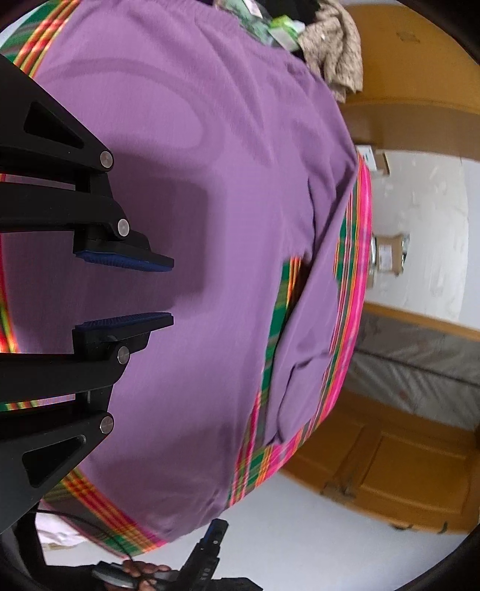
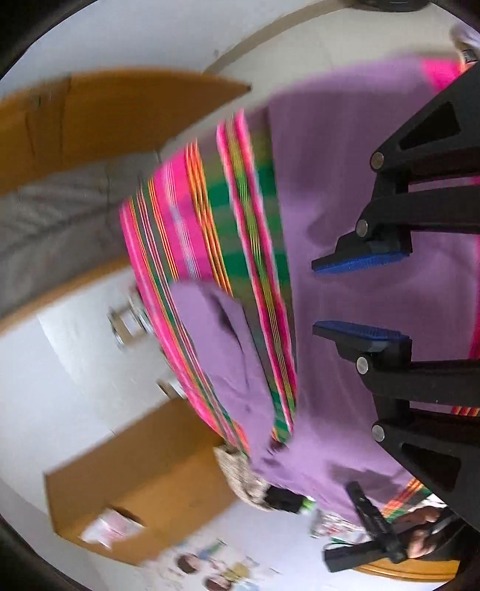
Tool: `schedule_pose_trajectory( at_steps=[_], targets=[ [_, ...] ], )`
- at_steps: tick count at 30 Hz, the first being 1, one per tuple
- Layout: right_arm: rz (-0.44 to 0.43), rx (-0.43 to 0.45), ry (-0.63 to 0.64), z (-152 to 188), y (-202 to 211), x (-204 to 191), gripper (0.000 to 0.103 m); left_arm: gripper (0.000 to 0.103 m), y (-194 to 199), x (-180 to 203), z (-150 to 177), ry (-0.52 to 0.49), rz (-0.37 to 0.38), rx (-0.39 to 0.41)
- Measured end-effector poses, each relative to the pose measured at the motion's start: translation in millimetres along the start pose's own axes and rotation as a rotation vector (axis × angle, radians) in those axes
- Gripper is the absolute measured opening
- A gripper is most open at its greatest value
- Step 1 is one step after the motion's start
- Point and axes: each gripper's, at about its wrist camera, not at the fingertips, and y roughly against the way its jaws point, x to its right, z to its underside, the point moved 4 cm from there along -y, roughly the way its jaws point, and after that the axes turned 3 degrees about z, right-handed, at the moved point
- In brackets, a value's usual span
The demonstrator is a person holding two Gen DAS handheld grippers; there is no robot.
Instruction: Fold clothes
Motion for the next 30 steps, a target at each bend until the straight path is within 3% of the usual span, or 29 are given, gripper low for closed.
schedule_pose_trajectory(
  at_steps=[6,15,24,30],
  targets=[
    [-0.029,-0.095,0.093,-8.6,-43.5,-38.9,0.028,0.023,0.7,-41.4,-10.2,0.08,-0.101,0.008],
    [0.024,-0.153,0.09,-8.1,-72.6,-27.9,0.023,0.023,-6.2,-71.9,-8.7,0.145,-0.154,-0.009],
    [0.043,-0.069,0.178,-21.0,-56.8,-39.3,0.024,0.023,-1.8,-73.5,-22.5,0.148,-0.177,0.014],
    [-0.002,0.042,0.303,-33.2,-44.9,-64.4,0.023,0.023,-3.6,-64.7,-36.3,0.136,-0.187,0.019]
  ],
)
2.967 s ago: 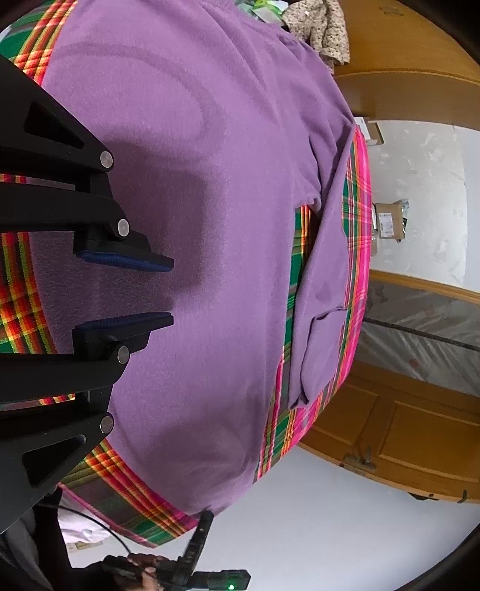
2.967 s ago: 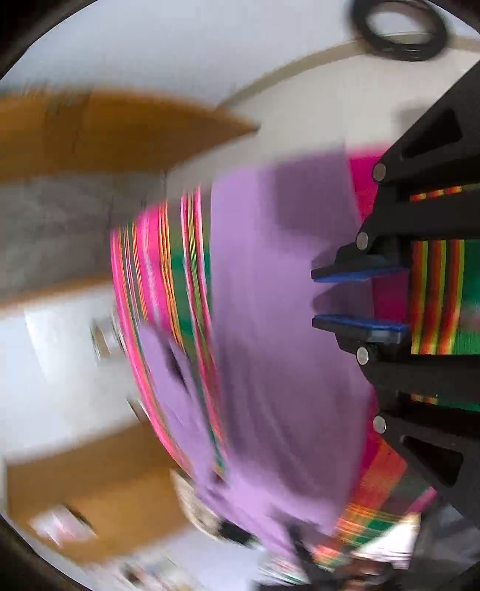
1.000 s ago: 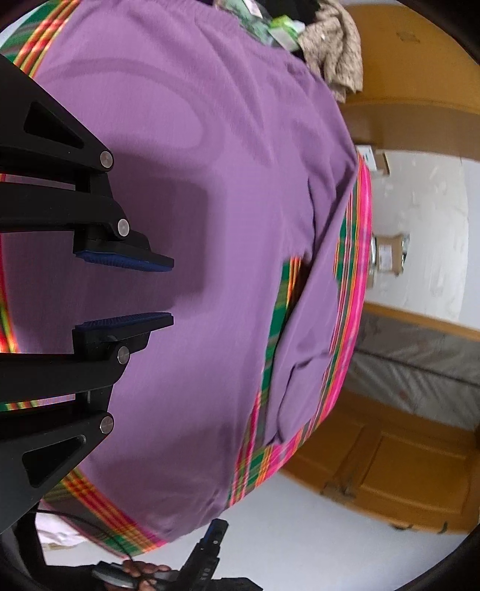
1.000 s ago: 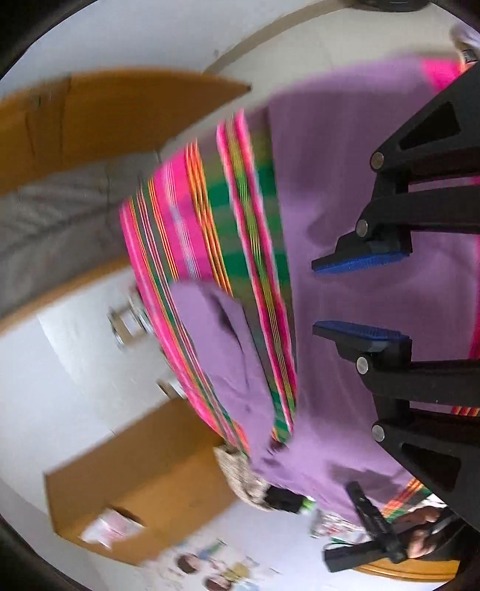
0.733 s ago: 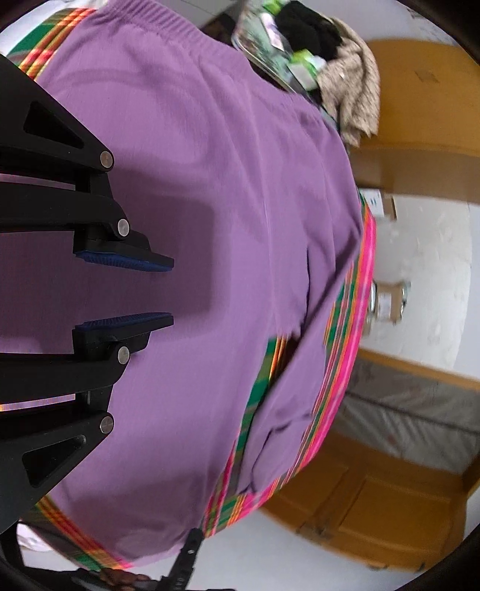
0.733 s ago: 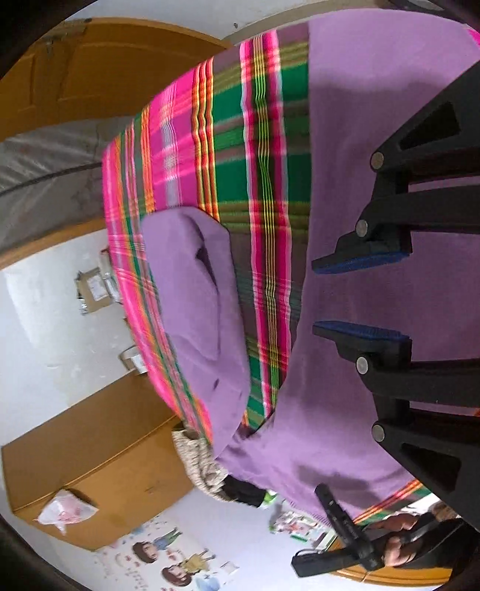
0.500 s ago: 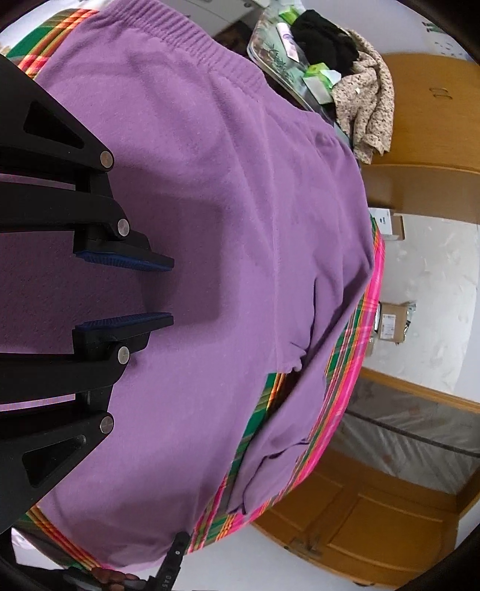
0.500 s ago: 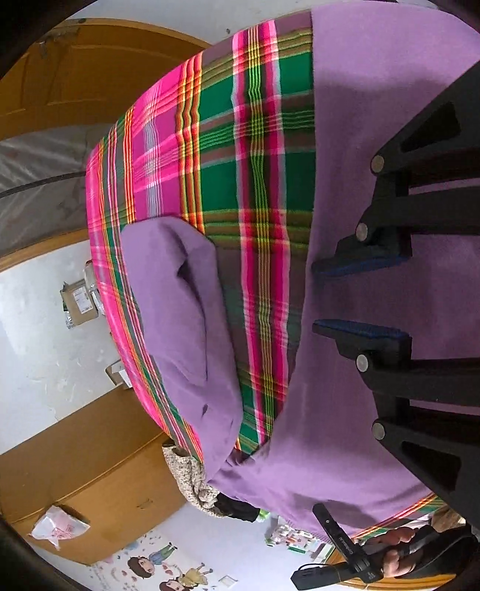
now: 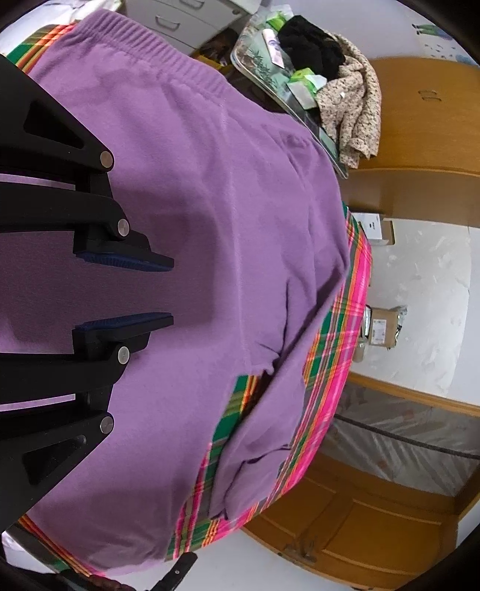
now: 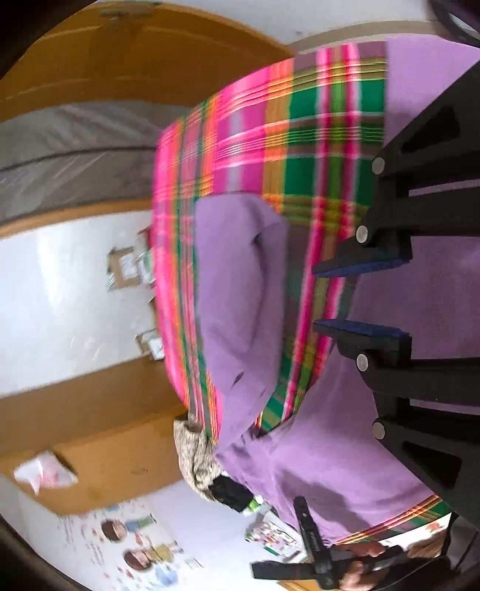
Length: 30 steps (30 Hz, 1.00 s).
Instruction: Fold clothes
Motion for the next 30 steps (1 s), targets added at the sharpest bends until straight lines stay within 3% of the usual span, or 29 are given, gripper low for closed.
schedule_pose_trajectory(
  at_steps=[7,11,19,30],
  targets=[
    [-0.019,0.042,0.069,-19.7,3.8,-10.0,0.027,0.023,-0.8,20.6,-12.4,-0.043,0.021,0.011],
    [-0.021,-0.027,0.098,-21.0,-10.6,-13.8,0.029,0.023,-5.1,27.5,-13.5,-0.046,0.042,0.007],
    [0.05,-0.049,0.141,-41.7,-26.8,-5.9,0.029,0.023,-17.4,33.9,-4.5,-0.039,0.072,-0.031],
    [0.079,-0.157,0.284,-50.7,-87.7,-12.4,0.03,0.023,-27.0,41.3,-0.5,-0.049,0.096,-0.06]
  ],
)
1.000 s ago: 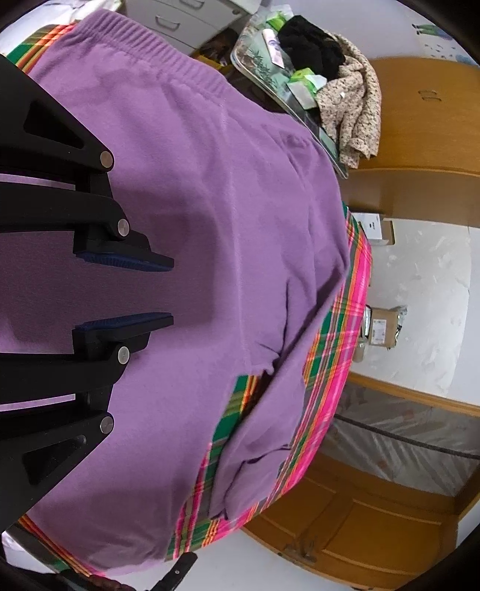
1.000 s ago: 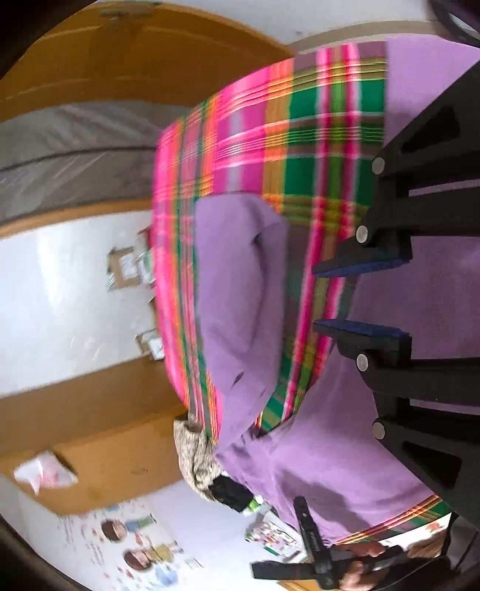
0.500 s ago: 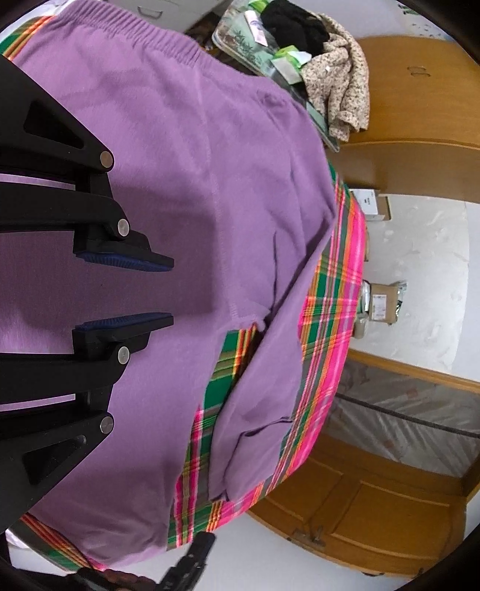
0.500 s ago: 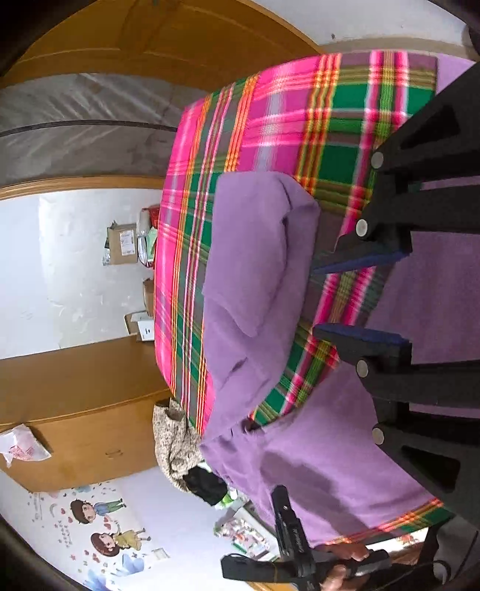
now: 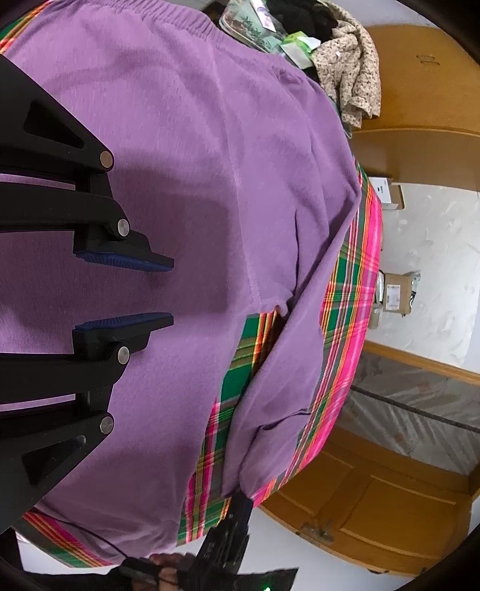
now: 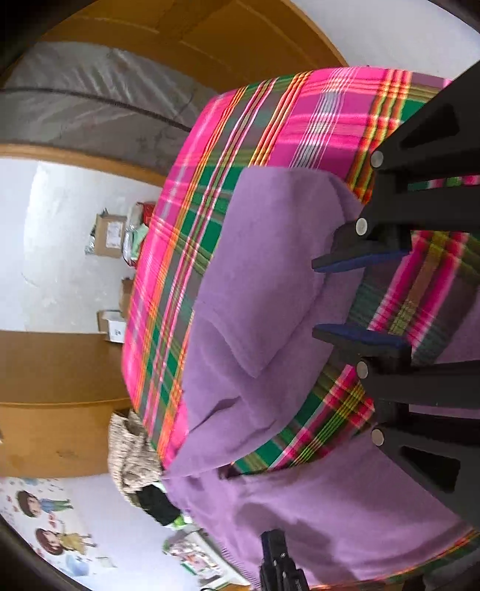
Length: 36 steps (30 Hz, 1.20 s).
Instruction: Fold clothes
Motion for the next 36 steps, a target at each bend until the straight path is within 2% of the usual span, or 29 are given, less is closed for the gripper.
schedule_pose_trajectory(
  at_steps=[12,15,16,17,18,22,28,32,36],
  targets=[
    [-0.051,-0.075,0.104,-10.2,-44.8,-21.9,0.031,0.023,-10.7,7.4,1.7,-0.019,0.01,-0.03],
    [-0.073,-0.073,0.094,-11.3,-48.3,-21.0,0.031,0.027,-11.6,8.1,1.5,-0.021,0.013,-0.03],
    [-0.073,-0.071,0.089,-12.2,-48.3,-20.5,0.023,0.028,-11.8,8.3,1.6,-0.021,0.016,-0.03],
    [-0.067,-0.069,0.083,-12.7,-48.5,-18.7,0.006,0.028,-12.0,8.5,1.7,-0.021,0.018,-0.029],
    [-0.063,-0.069,0.077,-12.6,-48.6,-16.7,0.002,0.028,-12.6,9.0,1.6,-0.025,0.015,-0.028],
    [-0.072,-0.053,0.034,-13.3,-44.7,-6.2,0.002,0.029,-14.6,9.3,0.2,-0.026,0.014,-0.028],
    [-0.039,0.059,-0.088,-16.8,-10.0,28.7,0.002,0.029,-15.5,9.0,-1.0,-0.025,0.015,-0.03],
    [0.015,0.145,-0.253,-12.2,25.7,76.4,0.002,0.029,-16.0,10.5,-1.5,-0.024,0.013,-0.032],
    [0.115,0.193,-0.437,12.2,57.6,134.1,0.002,0.029,-15.8,9.9,-1.9,-0.02,0.011,-0.034]
  ],
)
